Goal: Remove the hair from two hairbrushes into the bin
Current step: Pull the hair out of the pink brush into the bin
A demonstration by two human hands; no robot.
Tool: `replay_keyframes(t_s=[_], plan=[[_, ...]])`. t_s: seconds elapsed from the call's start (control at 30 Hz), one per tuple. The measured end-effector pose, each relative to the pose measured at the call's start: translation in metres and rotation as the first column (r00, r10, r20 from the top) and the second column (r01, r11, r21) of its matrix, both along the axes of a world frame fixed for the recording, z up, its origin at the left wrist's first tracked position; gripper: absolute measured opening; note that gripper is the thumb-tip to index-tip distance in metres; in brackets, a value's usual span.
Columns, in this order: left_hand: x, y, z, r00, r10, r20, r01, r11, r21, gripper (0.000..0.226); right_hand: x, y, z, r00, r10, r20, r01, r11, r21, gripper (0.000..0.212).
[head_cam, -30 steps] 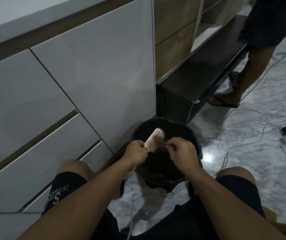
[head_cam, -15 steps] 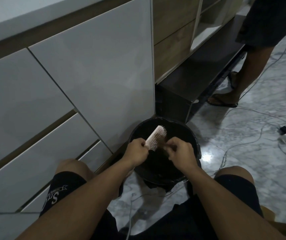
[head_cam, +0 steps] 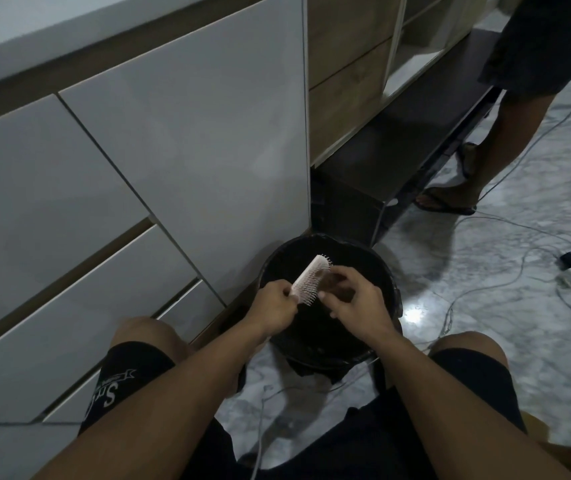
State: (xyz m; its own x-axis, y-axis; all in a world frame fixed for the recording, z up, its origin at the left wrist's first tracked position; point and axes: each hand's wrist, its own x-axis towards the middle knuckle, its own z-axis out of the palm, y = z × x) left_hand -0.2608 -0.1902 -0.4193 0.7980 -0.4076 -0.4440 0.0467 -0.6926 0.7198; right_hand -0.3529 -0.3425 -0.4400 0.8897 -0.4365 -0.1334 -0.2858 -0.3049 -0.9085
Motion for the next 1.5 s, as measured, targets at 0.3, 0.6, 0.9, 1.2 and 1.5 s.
replay_keyframes(t_s=[0.3, 0.6, 0.9, 1.2, 1.5], plan=[[-0.004, 0.001, -0.001, 0.995, -0.099, 0.02, 0.098, 0.995, 0.029, 0.016, 0.001, -0.002, -0.002, 0.995, -0.087, 0.05, 0.092, 0.989, -0.116, 0.019], [0.006, 0.002, 0.001, 1.0, 0.02, 0.0, -0.02, 0.999, 0.031, 0.011, 0.002, -0.016, -0.011, 0.965, -0.262, 0.006, 0.262, 0.965, -0.035, 0.021], [-0.002, -0.005, 0.006, 0.989, -0.105, -0.108, 0.099, 0.993, -0.065, 0.008, 0.003, 0.002, -0.005, 0.997, -0.01, 0.08, 0.004, 0.998, 0.067, 0.043], [0.0, -0.002, 0.007, 0.997, -0.062, -0.049, 0.062, 0.998, -0.018, 0.013, 0.005, -0.005, -0.007, 0.986, -0.162, 0.03, 0.158, 0.982, 0.106, 0.014], [-0.004, -0.008, 0.015, 0.98, -0.101, -0.173, 0.097, 0.995, -0.028, 0.021, 0.008, 0.006, -0.004, 0.996, -0.056, 0.066, 0.056, 0.998, 0.01, 0.024]])
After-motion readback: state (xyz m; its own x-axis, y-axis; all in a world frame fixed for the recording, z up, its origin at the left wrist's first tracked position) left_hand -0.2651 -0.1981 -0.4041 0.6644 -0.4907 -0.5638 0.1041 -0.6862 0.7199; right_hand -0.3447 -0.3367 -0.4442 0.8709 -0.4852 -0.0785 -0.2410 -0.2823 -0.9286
